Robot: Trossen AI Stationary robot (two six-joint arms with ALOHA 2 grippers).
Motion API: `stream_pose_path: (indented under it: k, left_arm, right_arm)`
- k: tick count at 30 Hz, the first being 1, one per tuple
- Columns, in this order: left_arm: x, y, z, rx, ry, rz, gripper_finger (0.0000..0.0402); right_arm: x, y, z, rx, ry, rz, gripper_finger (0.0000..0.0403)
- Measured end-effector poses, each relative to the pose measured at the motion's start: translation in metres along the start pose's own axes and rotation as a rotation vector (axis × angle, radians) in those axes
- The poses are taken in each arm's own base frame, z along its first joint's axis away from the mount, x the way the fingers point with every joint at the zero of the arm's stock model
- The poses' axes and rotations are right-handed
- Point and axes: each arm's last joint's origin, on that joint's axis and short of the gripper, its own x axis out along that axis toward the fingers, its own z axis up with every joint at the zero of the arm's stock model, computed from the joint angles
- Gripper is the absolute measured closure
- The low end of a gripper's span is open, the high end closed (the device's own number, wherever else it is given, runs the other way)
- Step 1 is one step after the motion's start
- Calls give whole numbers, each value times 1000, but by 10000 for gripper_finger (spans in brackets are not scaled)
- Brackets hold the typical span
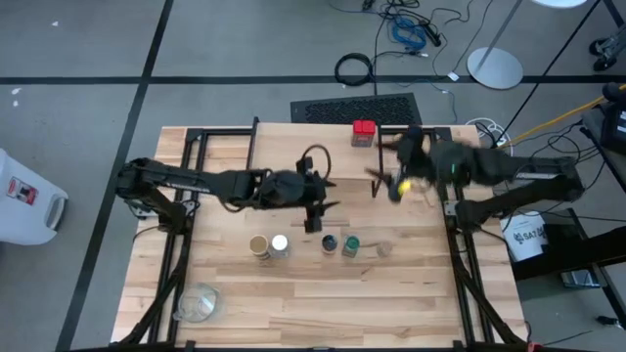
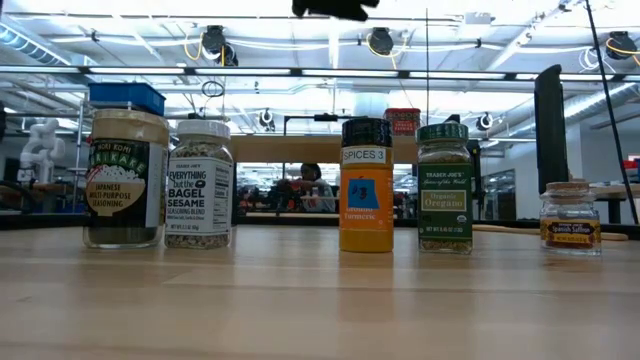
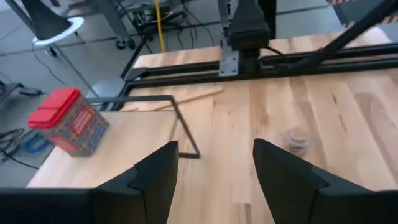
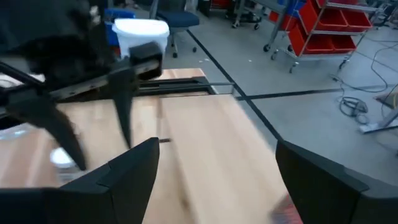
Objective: Shelf spices
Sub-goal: Remove the red seasoning can from the shelf
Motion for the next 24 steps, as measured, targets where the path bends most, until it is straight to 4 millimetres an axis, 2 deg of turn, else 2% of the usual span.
stream_pose_path:
  k: [3, 6, 17, 24]
  left_arm:
    - [6, 13, -7, -20, 23, -18, 187]
    - [8, 22, -11, -47, 35, -38, 187]
    - [9, 23, -15, -68, 70, -53, 187]
    - [8, 24, -15, -74, 73, -53, 187]
  right_arm:
    - [4, -32, 10, -48, 24, 8, 93]
    - [12, -57, 9, -100, 81, 19, 93]
    - [77, -129, -31, -97, 264, 131, 92]
    - [100, -160, -56, -17, 315, 201, 88]
